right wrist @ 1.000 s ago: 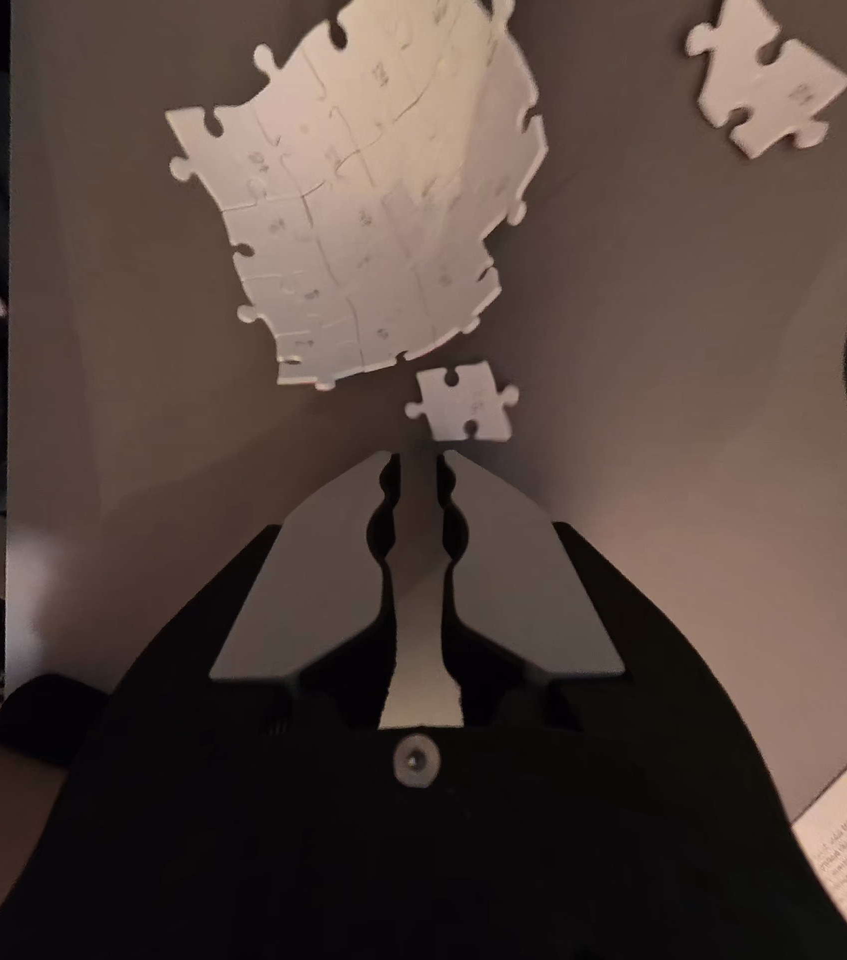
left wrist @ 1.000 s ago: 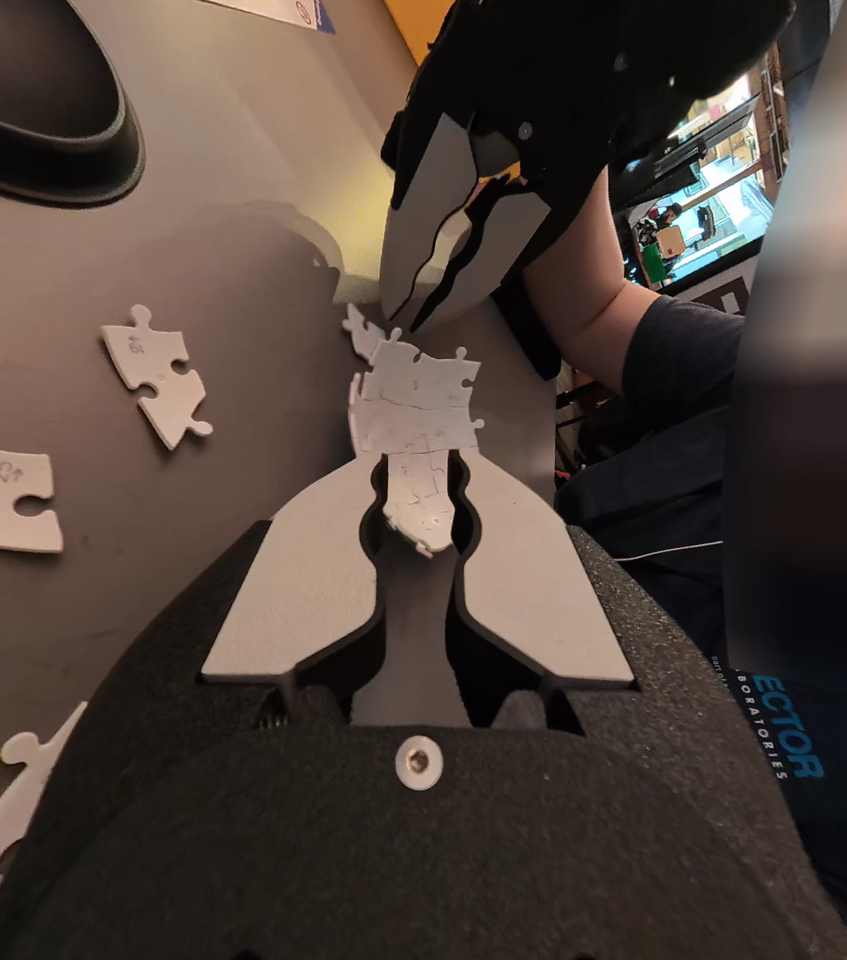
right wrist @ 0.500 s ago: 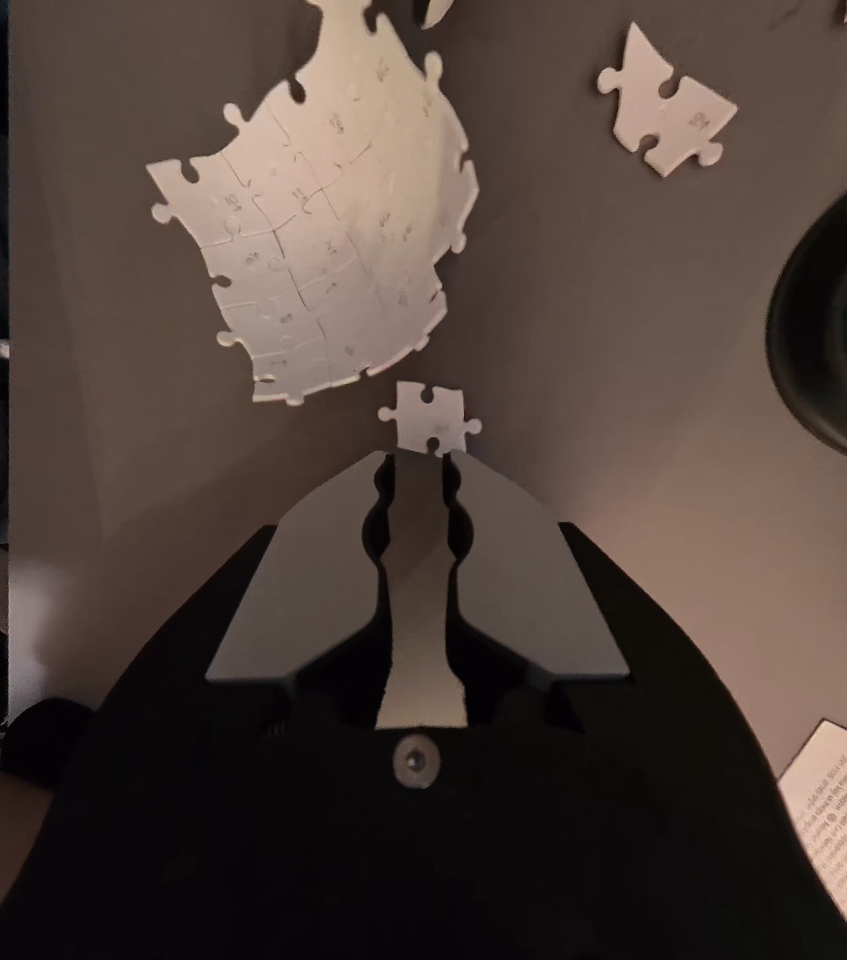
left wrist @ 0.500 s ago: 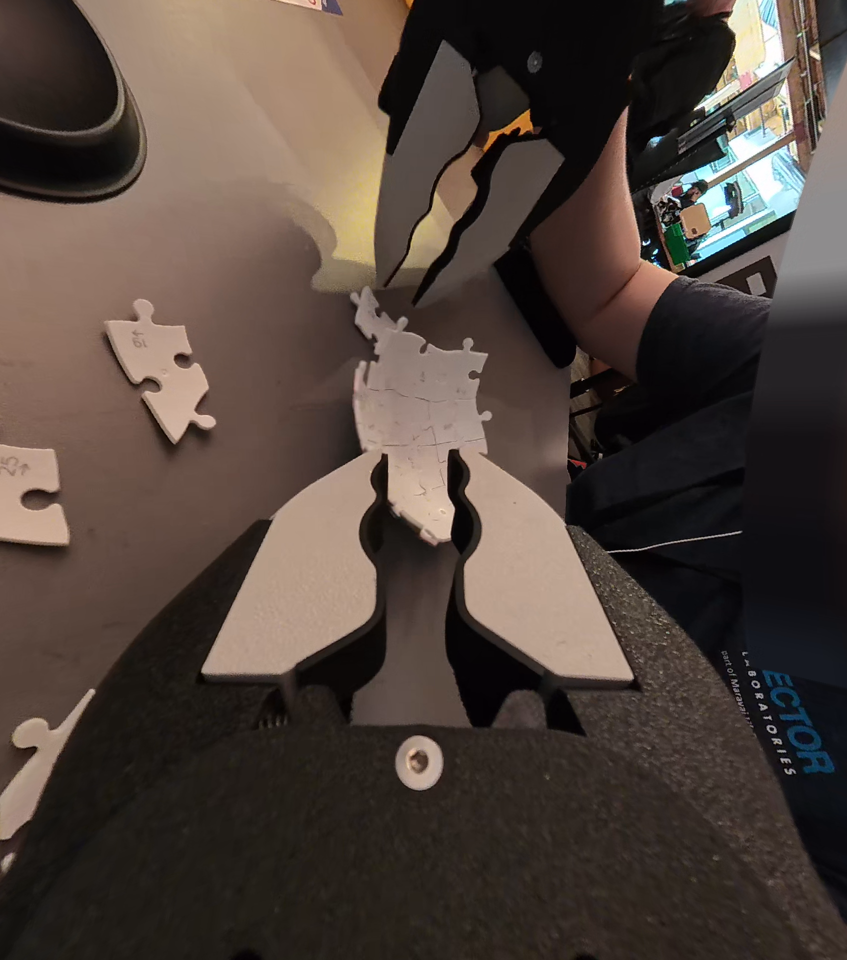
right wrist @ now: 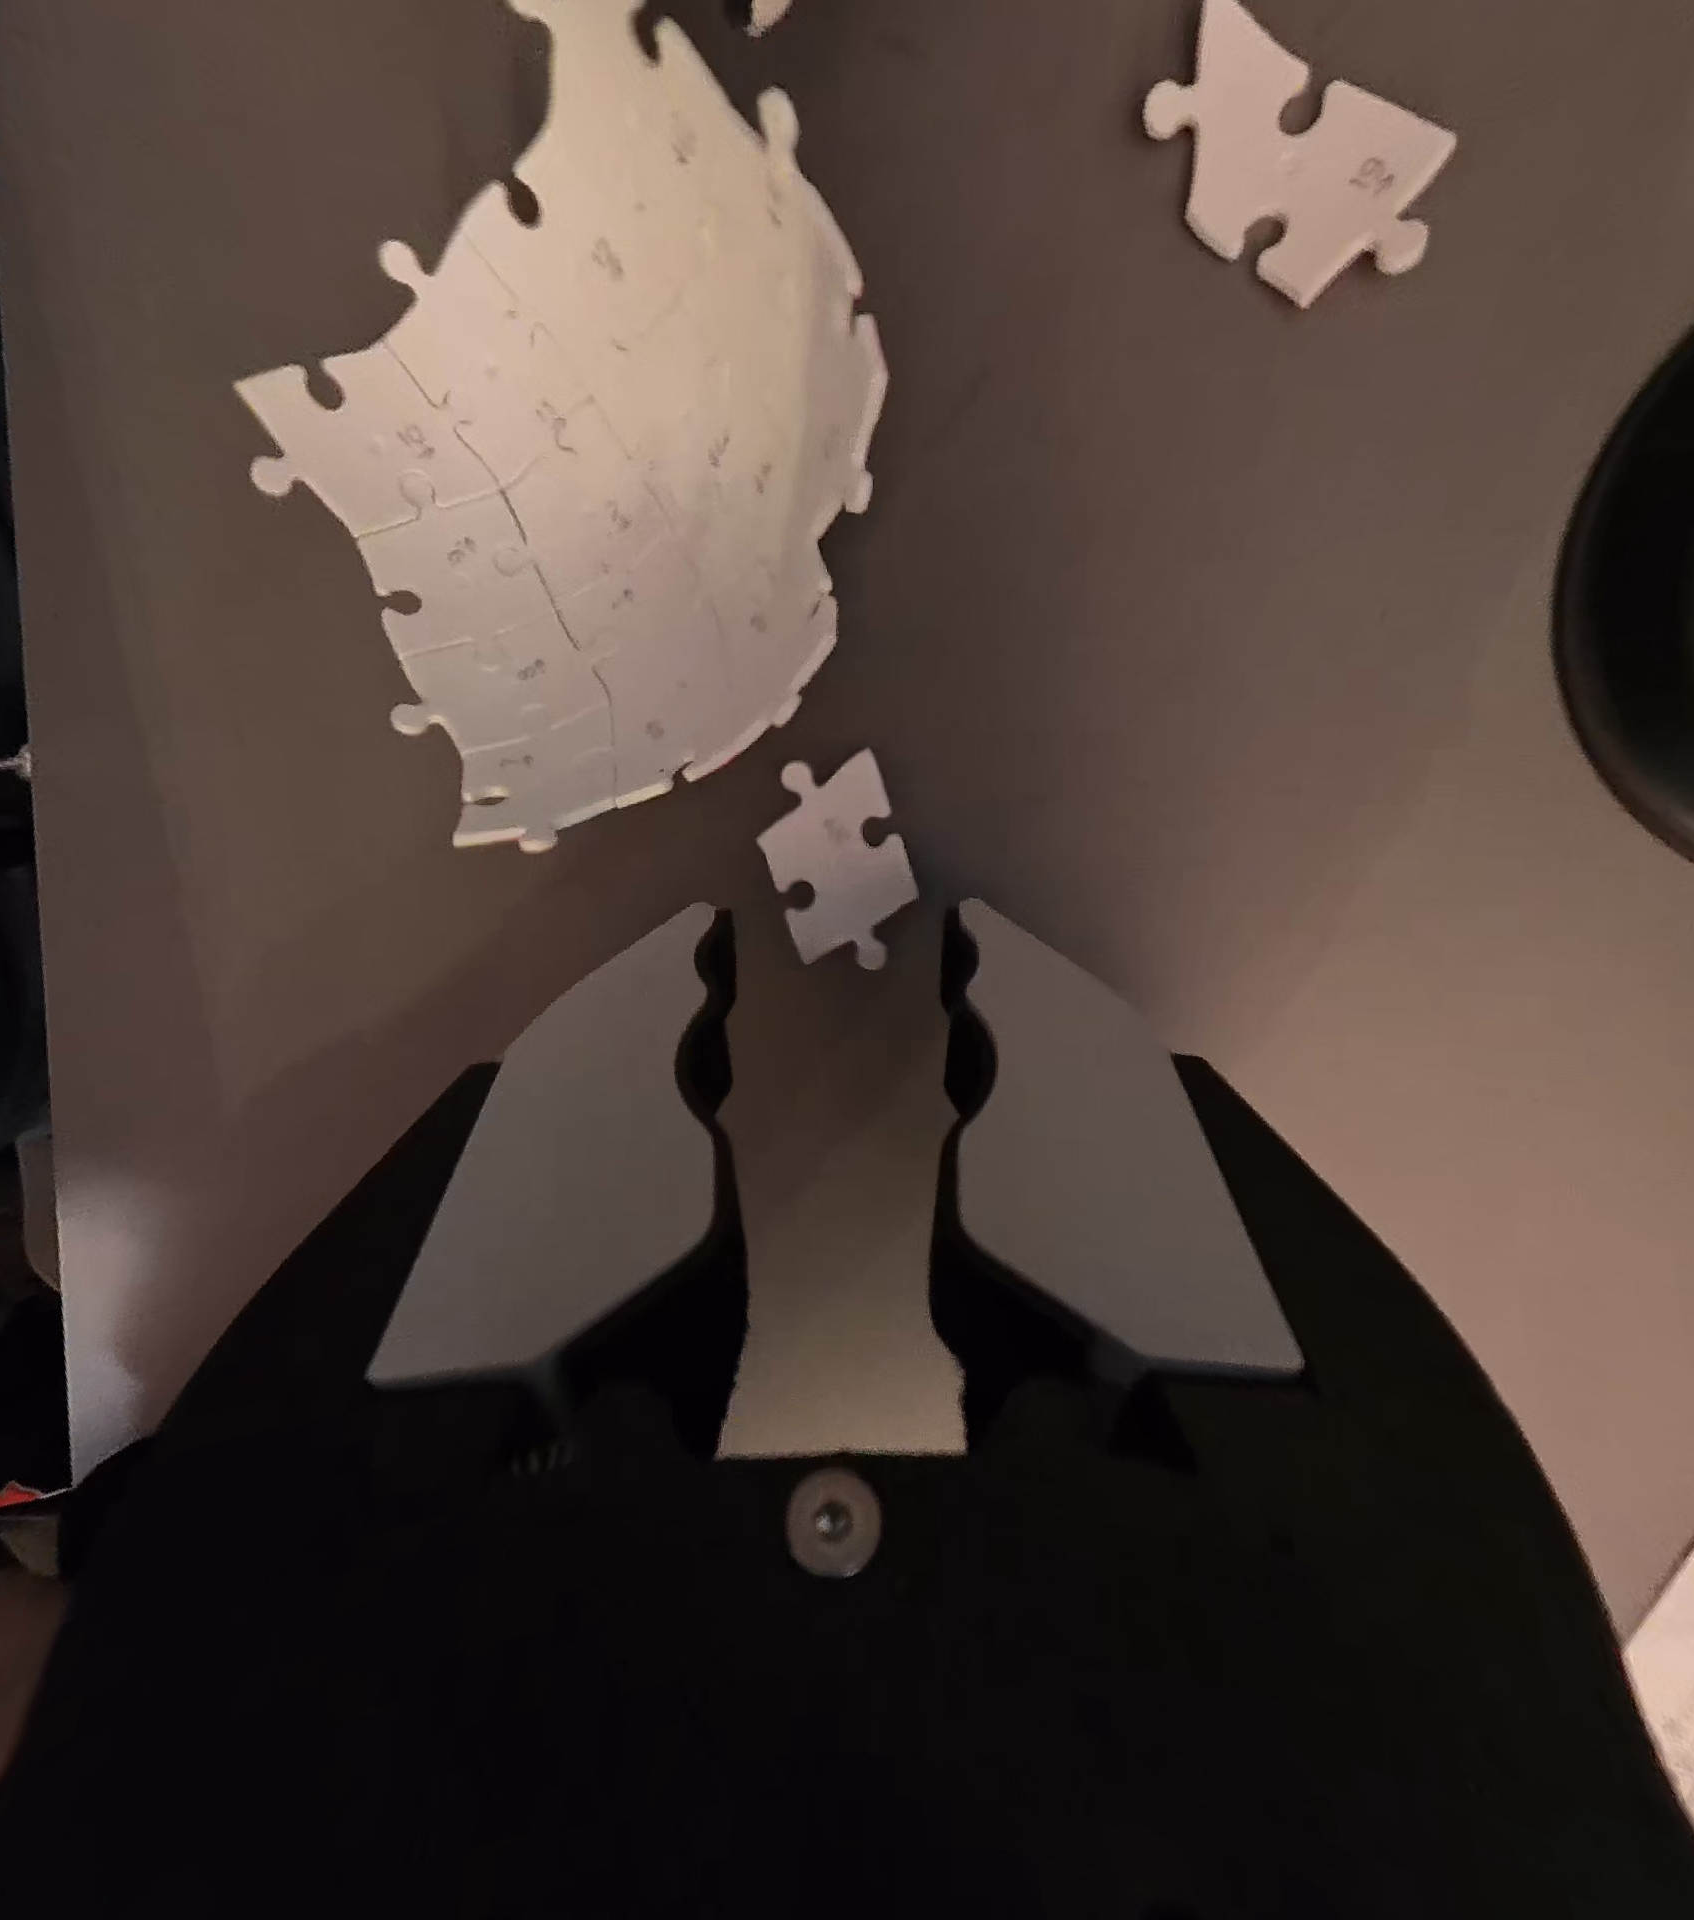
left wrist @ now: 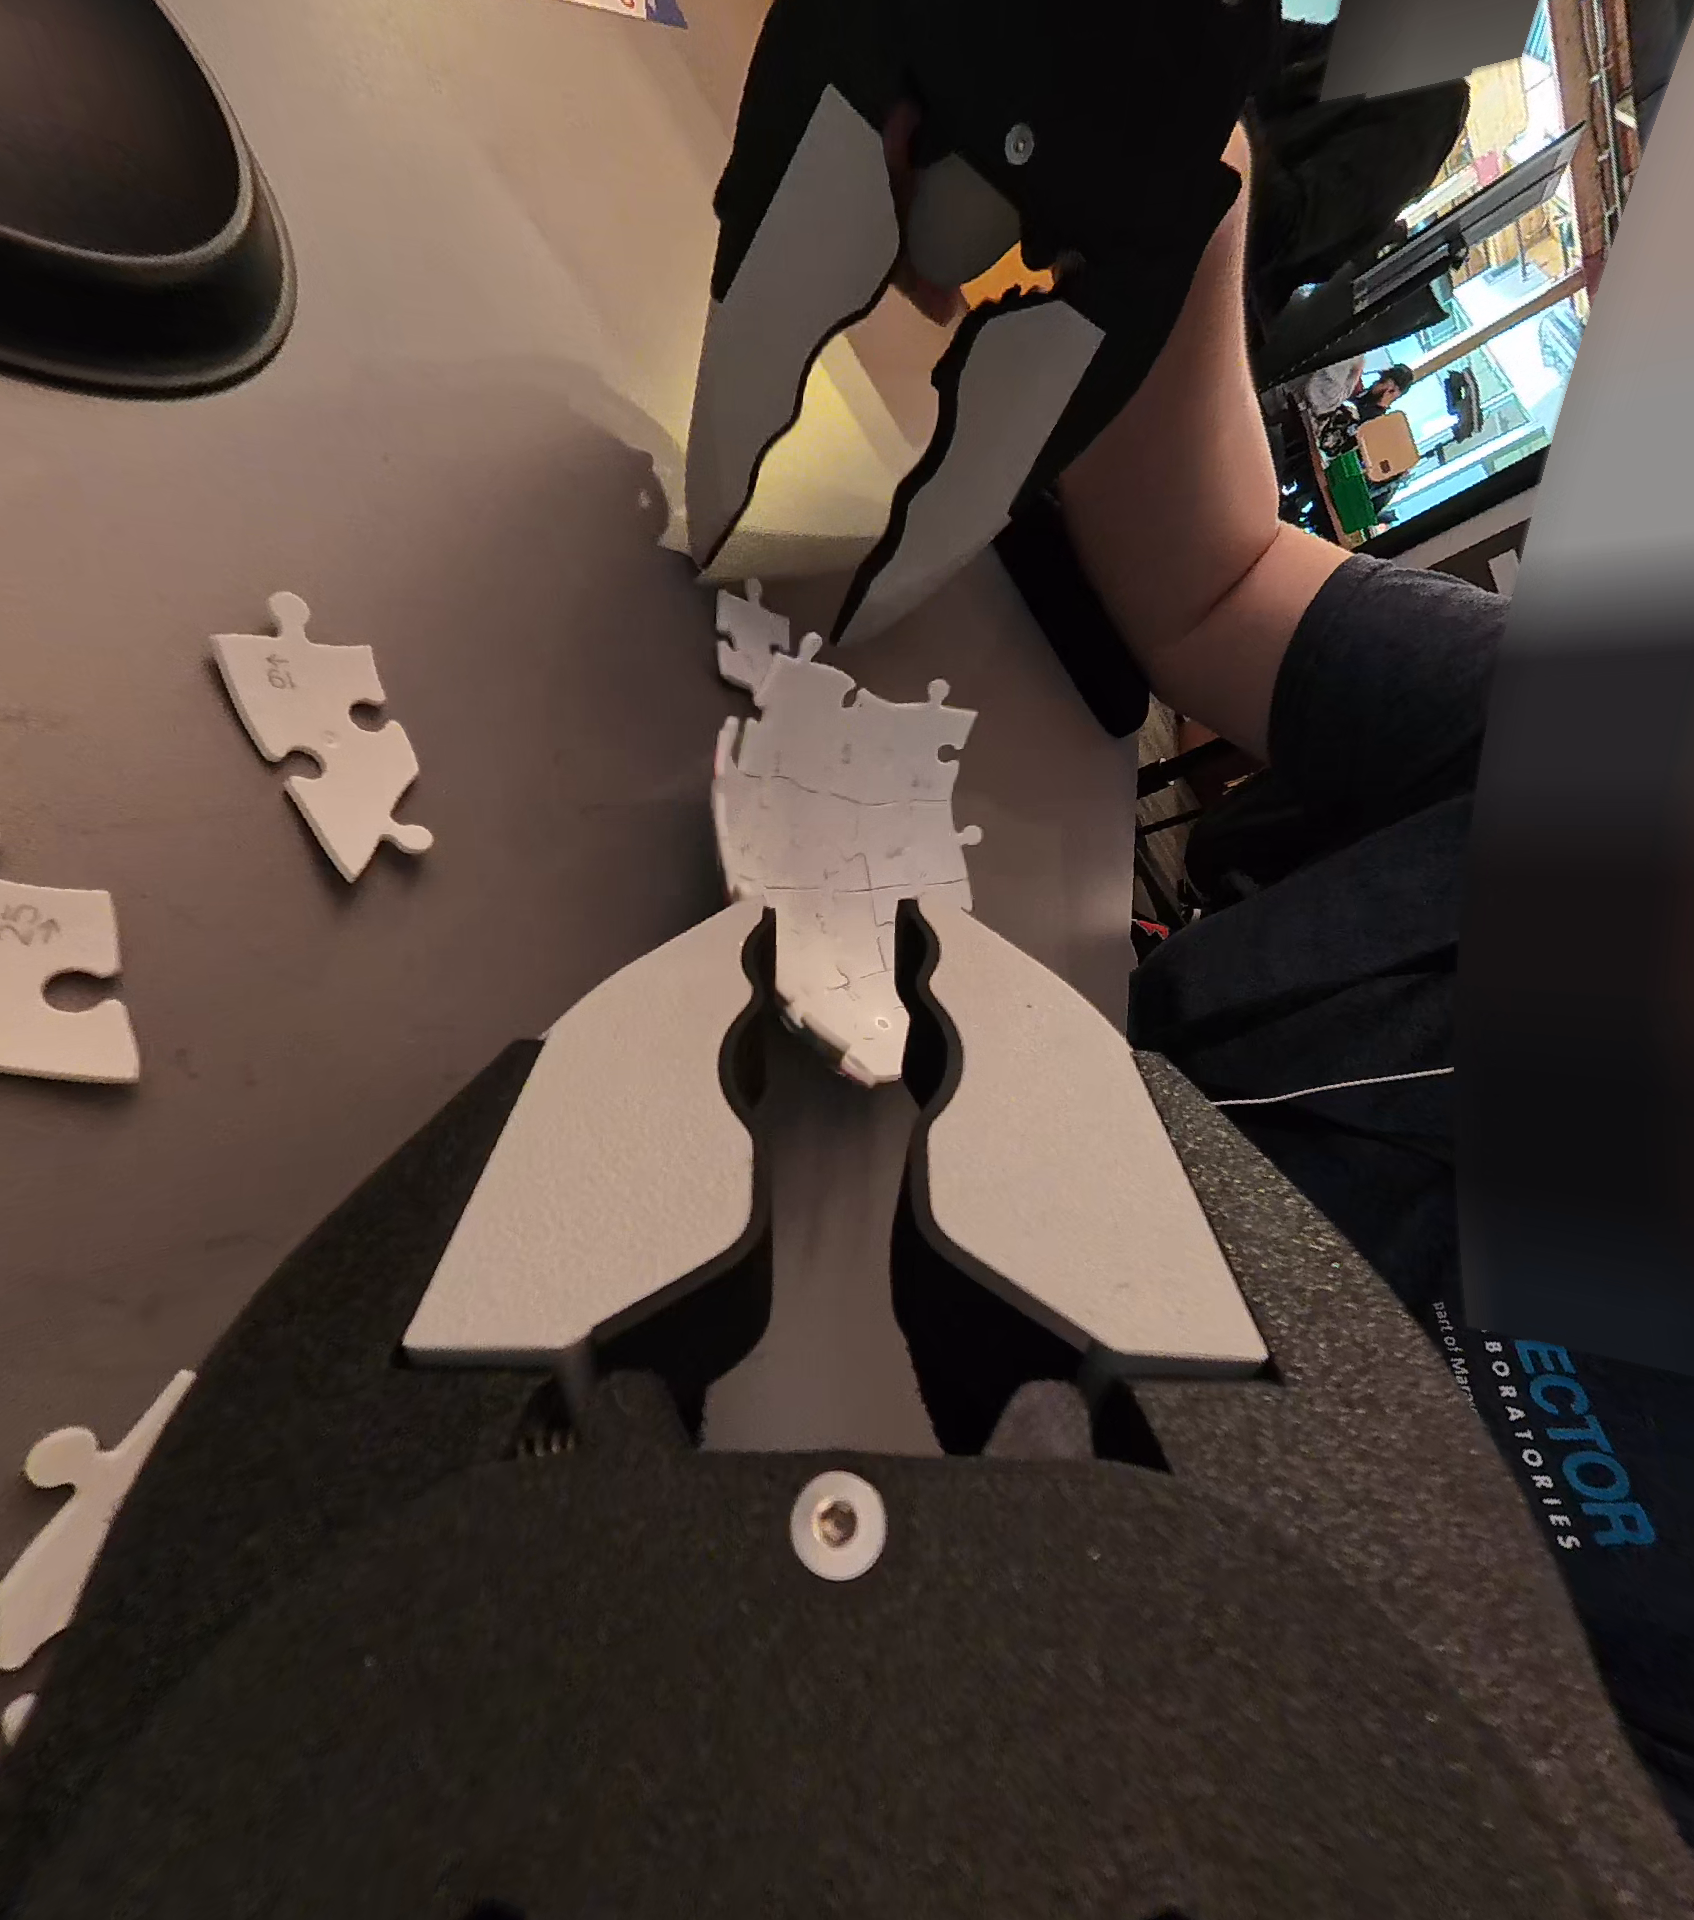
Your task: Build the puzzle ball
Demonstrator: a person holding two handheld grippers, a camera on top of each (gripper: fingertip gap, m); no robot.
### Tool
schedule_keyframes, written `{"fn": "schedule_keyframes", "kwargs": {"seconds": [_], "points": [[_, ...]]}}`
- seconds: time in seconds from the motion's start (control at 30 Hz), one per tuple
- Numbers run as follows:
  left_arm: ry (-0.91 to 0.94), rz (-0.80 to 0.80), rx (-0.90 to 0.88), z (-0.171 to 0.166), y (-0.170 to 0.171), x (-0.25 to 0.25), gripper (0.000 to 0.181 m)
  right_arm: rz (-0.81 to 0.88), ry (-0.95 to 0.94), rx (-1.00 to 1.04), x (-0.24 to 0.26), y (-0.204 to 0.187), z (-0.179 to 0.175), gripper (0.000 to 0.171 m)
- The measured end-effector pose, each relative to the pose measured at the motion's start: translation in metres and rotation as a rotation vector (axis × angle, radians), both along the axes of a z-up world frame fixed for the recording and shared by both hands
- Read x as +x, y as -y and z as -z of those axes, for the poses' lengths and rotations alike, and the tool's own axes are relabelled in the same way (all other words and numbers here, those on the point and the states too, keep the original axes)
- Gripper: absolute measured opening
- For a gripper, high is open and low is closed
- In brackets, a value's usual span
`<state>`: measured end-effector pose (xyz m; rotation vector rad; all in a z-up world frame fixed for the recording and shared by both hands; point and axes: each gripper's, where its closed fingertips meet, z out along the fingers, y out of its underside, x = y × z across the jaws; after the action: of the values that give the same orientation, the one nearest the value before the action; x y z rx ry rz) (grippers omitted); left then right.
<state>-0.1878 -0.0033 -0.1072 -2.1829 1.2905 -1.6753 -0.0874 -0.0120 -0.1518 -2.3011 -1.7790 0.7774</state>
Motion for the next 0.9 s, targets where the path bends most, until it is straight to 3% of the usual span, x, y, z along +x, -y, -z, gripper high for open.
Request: {"fn": "schedule_keyframes", "kwargs": {"seconds": [0.13, 0.27, 0.47, 0.53, 0.73, 0.9], "points": [[-0.003, 0.004, -0.001, 0.0, 0.001, 0.0, 0.021, -0.102, -0.062, 0.067, -0.007, 0.005, 0.002, 0.036], [-0.002, 0.006, -0.005, 0.0, 0.001, -0.001, 0.021, -0.162, -0.097, 0.207, -0.007, -0.002, 0.006, 0.014], [-0.003, 0.011, -0.007, -0.001, 0.003, -0.001, 0.021, -0.141, -0.108, 0.159, -0.002, -0.004, 0.006, 0.006], [-0.003, 0.012, -0.003, -0.001, 0.003, -0.002, 0.021, -0.13, -0.101, 0.194, -0.001, -0.009, 0.005, 0.008], [-0.002, 0.008, -0.006, -0.001, 0.002, -0.003, 0.021, -0.05, -0.105, 0.162, -0.003, -0.01, -0.005, 0.038], [-0.009, 0.008, -0.014, 0.001, 0.002, -0.004, 0.021, -0.064, -0.061, 0.147, -0.004, 0.003, 0.002, 0.043]]}}
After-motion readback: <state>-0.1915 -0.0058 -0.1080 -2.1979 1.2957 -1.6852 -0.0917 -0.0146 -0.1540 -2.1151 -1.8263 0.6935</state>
